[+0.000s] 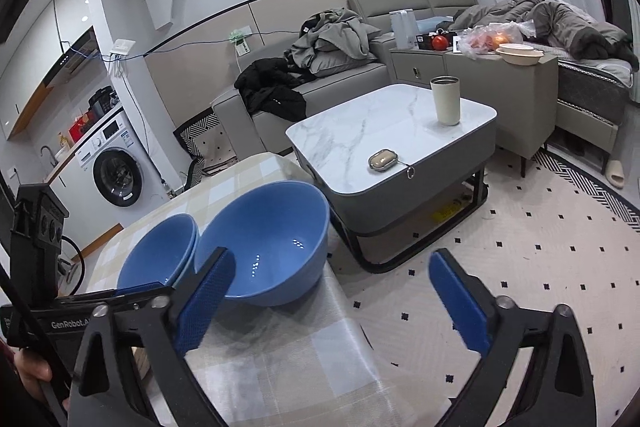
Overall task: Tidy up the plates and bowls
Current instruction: 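Move both grippers to the rim of the next blue bowl, then close the left gripper on the blue bowl rim while the right gripper grips it too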
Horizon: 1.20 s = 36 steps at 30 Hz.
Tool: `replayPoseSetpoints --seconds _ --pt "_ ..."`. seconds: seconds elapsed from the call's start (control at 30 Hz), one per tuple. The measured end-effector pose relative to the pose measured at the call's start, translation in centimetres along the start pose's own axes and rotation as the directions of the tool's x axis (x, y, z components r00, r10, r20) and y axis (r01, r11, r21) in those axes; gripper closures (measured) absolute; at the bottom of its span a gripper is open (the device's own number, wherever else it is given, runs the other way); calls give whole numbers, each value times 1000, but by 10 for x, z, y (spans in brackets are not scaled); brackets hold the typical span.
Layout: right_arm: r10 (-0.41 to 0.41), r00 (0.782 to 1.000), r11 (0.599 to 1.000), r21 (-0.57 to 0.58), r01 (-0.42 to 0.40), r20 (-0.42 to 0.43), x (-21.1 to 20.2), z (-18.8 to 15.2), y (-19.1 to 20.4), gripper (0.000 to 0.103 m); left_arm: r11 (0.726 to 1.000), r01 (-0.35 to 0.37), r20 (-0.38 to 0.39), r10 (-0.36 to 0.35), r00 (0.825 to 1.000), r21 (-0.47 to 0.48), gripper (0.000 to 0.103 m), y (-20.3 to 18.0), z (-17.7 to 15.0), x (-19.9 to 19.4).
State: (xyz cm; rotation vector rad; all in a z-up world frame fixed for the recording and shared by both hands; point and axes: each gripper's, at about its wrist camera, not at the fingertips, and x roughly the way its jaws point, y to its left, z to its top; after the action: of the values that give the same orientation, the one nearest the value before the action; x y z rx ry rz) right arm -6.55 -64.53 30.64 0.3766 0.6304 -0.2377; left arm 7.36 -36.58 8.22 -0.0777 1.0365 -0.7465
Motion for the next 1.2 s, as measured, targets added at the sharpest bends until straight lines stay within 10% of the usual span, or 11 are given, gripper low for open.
replayPoseSetpoints --seconds 0.2,1.2 --pt "21 997 999 27 -19 -74 23 -2 -8 32 999 -20 3 20 1000 -45 52 3 8 12" --pt "60 984 998 0 -61 -166 134 9 16 71 994 -93 -25 91 996 -56 54 8 27 68"
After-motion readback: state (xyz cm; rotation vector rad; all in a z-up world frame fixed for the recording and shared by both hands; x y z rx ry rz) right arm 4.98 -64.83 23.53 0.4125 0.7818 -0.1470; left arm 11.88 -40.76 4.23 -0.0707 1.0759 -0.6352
